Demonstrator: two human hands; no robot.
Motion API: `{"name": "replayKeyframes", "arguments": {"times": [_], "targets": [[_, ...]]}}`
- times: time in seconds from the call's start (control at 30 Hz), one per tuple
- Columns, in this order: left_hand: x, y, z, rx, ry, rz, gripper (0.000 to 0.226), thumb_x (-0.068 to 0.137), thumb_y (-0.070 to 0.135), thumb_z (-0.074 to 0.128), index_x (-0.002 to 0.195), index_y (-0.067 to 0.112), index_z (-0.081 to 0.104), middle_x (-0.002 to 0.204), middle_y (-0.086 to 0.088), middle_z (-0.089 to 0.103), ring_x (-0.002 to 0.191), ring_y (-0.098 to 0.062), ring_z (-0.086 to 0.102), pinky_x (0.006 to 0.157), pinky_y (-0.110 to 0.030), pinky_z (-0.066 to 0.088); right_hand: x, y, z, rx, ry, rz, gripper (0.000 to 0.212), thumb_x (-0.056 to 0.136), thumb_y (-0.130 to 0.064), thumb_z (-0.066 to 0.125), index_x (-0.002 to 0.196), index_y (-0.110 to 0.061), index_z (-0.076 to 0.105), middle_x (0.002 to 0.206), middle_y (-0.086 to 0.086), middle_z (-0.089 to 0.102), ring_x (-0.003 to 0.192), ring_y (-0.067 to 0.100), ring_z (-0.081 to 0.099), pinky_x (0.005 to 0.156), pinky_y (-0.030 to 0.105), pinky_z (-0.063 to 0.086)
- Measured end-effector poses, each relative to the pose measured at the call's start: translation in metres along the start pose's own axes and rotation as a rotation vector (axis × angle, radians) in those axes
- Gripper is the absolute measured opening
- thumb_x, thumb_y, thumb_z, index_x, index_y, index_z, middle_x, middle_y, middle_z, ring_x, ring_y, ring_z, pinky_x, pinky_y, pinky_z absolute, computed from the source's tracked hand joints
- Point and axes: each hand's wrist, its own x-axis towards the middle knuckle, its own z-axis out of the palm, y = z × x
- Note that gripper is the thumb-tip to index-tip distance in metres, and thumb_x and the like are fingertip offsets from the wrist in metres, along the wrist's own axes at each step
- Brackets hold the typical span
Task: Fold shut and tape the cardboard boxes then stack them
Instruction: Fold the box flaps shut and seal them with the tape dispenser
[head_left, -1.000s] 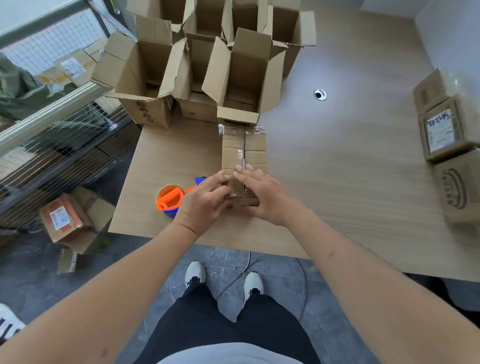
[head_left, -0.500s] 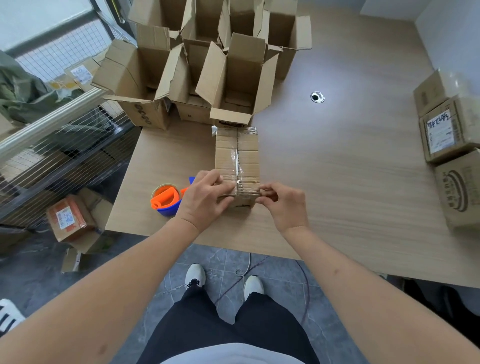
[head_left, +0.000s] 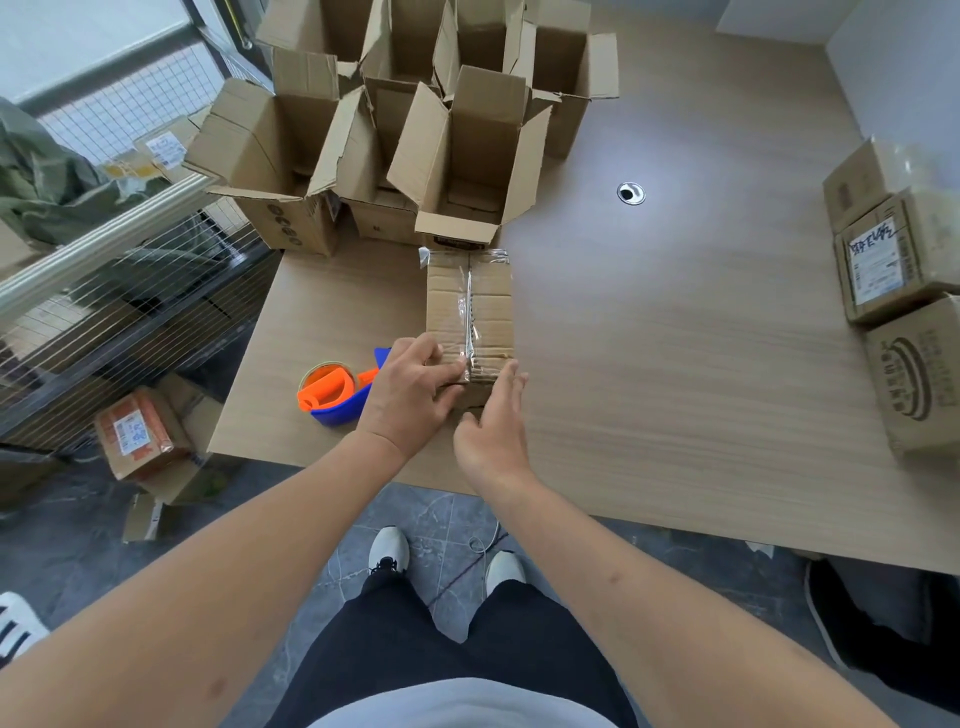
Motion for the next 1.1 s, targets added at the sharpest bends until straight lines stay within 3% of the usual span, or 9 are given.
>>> {"name": "replayKeyframes", "arguments": {"times": [0.1, 0.3, 0.37, 0.53, 0.7, 0.8, 0.9, 0.97, 1.1], "targets": [[0.002, 0.0, -0.004, 0.002, -0.034, 0.022, 0.035, 0.072, 0.006, 0.089, 0.105, 0.015, 0.081, 0.094, -0.007, 0.057, 0.089, -0.031, 0.055, 0.079, -0.034, 0.049, 0.0, 0.009, 0.005, 0.007, -0.006, -0.031, 0.085, 0.099, -0.006, 0.043, 0.162, -0.025, -0.01, 0.17, 0.002, -0.016, 0.155, 0.018, 0.009, 0.097, 0.015, 0.017], [-0.002, 0.007, -0.015, 0.007, -0.137, 0.092, 0.039, 0.067, 0.004, 0.091, 0.102, 0.018, 0.081, 0.091, -0.004, 0.057, 0.086, -0.027, 0.053, 0.073, -0.036, 0.053, 0.0, 0.022, -0.019, -0.233, 0.061, -0.196, 0.082, 0.095, -0.014, 0.058, 0.163, -0.03, 0.015, 0.17, 0.007, 0.008, 0.153, 0.025, 0.023, 0.113, 0.03, 0.033], [-0.008, 0.013, -0.017, -0.012, -0.174, 0.118, 0.04, 0.069, 0.006, 0.09, 0.105, 0.019, 0.08, 0.093, -0.004, 0.057, 0.086, -0.026, 0.053, 0.073, -0.041, 0.055, 0.003, 0.023, -0.032, -0.326, 0.056, -0.201, 0.079, 0.092, -0.017, 0.062, 0.16, -0.036, 0.026, 0.169, 0.012, 0.011, 0.15, 0.031, 0.03, 0.114, 0.039, 0.04], [-0.021, 0.03, -0.013, -0.047, -0.182, 0.132, 0.025, 0.074, 0.015, 0.089, 0.097, 0.015, 0.08, 0.091, -0.004, 0.059, 0.084, -0.028, 0.053, 0.073, -0.043, 0.054, 0.01, 0.033, -0.061, -0.517, -0.038, -0.277, 0.078, 0.088, -0.036, 0.07, 0.157, -0.039, 0.033, 0.167, 0.014, 0.013, 0.151, 0.031, 0.027, 0.115, 0.043, 0.04], [-0.026, 0.031, -0.022, -0.16, -0.232, 0.172, 0.021, 0.091, 0.026, 0.075, 0.108, 0.014, 0.079, 0.097, 0.0, 0.067, 0.085, -0.02, 0.061, 0.077, -0.041, 0.053, 0.019, 0.048, -0.101, -0.829, -0.1, -0.563, 0.067, 0.097, -0.013, 0.06, 0.154, -0.041, 0.04, 0.168, 0.008, 0.018, 0.143, 0.032, 0.035, 0.106, 0.044, 0.047], [-0.018, 0.024, -0.027, -0.068, -0.19, 0.202, 0.03, 0.092, 0.014, 0.072, 0.122, 0.013, 0.074, 0.119, -0.004, 0.066, 0.107, -0.024, 0.064, 0.09, -0.043, 0.053, 0.022, 0.046, -0.116, -0.909, -0.044, -0.655, 0.066, 0.095, -0.001, 0.057, 0.148, -0.04, 0.051, 0.156, 0.011, 0.039, 0.125, 0.035, 0.049, 0.095, 0.045, 0.05], [-0.007, 0.013, -0.029, 0.147, -0.3, 0.074, 0.054, 0.098, 0.023, 0.064, 0.151, 0.026, 0.051, 0.161, -0.007, 0.037, 0.152, -0.03, 0.027, 0.121, -0.048, 0.03, 0.022, 0.042, -0.122, -0.919, 0.044, -0.665, 0.063, 0.091, 0.001, 0.058, 0.141, -0.038, 0.059, 0.13, 0.013, 0.052, 0.107, 0.036, 0.053, 0.086, 0.045, 0.051], [-0.005, 0.009, -0.027, 0.193, -0.396, 0.023, 0.056, 0.104, 0.031, 0.055, 0.157, 0.034, 0.038, 0.17, -0.004, 0.018, 0.157, -0.028, 0.012, 0.126, -0.045, 0.019, 0.02, 0.038, -0.121, -0.958, 0.031, -0.641, 0.065, 0.091, -0.001, 0.054, 0.143, -0.04, 0.056, 0.124, 0.009, 0.049, 0.105, 0.031, 0.051, 0.089, 0.041, 0.046], [-0.01, 0.013, -0.023, 0.228, -0.389, -0.004, 0.051, 0.104, 0.04, 0.05, 0.155, 0.036, 0.042, 0.168, -0.004, 0.021, 0.155, -0.029, 0.017, 0.124, -0.045, 0.02, 0.014, 0.023, -0.106, -0.866, 0.068, -0.466, 0.039, 0.1, -0.038, 0.047, 0.136, -0.043, 0.061, 0.119, 0.004, 0.047, 0.108, 0.028, 0.052, 0.095, 0.041, 0.044]]}}
